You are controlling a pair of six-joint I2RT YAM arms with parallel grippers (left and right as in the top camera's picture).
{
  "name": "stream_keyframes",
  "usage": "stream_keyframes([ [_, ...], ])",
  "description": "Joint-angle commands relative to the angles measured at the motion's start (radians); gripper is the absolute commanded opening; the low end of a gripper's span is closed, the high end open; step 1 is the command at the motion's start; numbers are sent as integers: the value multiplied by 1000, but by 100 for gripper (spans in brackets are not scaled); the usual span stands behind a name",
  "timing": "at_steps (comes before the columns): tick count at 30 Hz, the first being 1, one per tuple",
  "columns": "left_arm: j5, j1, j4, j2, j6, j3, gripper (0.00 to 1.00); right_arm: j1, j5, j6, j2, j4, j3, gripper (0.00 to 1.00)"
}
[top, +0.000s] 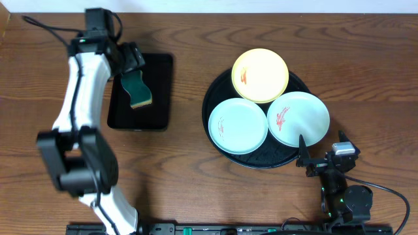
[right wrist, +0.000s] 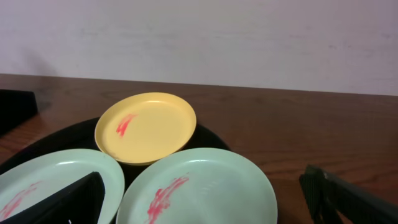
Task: Clean dirty plates on tray and stack at the side
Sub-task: 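Reach the left gripper into the black tray and grasp the green sponge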
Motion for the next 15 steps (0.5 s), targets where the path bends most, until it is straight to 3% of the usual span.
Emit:
stream_keyframes([
  [1,-23,0,-2,90,-38,-2,94,-4,2,-15,-5,-4,-1,99],
  [15,43,-1,-28,225,-90,-9,93,-4,2,-15,-5,-4,-1,99],
])
